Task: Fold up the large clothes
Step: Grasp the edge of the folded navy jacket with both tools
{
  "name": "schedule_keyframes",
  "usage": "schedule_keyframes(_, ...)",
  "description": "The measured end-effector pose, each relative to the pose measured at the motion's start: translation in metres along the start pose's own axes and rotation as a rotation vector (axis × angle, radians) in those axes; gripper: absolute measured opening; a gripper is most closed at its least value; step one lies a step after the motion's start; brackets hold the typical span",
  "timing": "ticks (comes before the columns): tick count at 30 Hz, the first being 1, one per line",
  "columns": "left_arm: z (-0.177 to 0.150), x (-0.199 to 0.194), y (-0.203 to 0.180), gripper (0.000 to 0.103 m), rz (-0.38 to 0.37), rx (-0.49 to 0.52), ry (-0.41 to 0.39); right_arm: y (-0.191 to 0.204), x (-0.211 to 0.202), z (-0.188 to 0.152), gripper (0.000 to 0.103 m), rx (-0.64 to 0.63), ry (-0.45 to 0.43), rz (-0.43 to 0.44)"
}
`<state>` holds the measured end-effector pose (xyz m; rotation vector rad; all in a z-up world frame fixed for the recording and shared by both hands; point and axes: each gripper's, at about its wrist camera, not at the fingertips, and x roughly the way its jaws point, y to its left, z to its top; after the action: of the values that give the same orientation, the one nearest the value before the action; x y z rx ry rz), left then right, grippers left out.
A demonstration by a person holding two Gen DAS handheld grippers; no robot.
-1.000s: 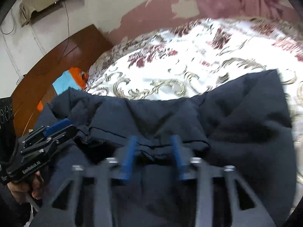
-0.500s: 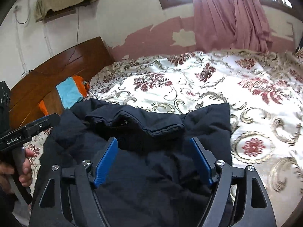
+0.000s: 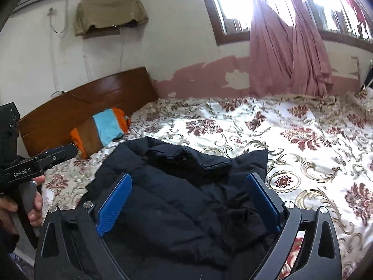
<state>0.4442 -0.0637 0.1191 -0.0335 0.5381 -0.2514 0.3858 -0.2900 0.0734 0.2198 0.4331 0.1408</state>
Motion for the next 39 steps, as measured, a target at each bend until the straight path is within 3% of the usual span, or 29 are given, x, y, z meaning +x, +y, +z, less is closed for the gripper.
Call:
schedule_keyframes(8,-0.021,-0.071,-0.023,0.103,0.002,0.022,-0.066,0.022,-0.069,-0.010,0.097,-0.044,-0.075,0.013)
schedule_keyframes(19,-0.050,-0.136,-0.033,0.103,0.042,0.043,-0.097,0.048,-0.122,-0.033,0.098,-0.081,-0.116,0.025)
schedule_keyframes(27,-0.088,-0.164,-0.009,0.103,0.056,0.020,-0.094,0.060,-0.147,-0.063,0.098,-0.090,-0.097,-0.006)
schedule_keyframes(39,-0.169,-0.205,0.040,0.103,0.102,0.061,-0.089,0.111,-0.197,-0.125,0.098,-0.267,-0.099,-0.042)
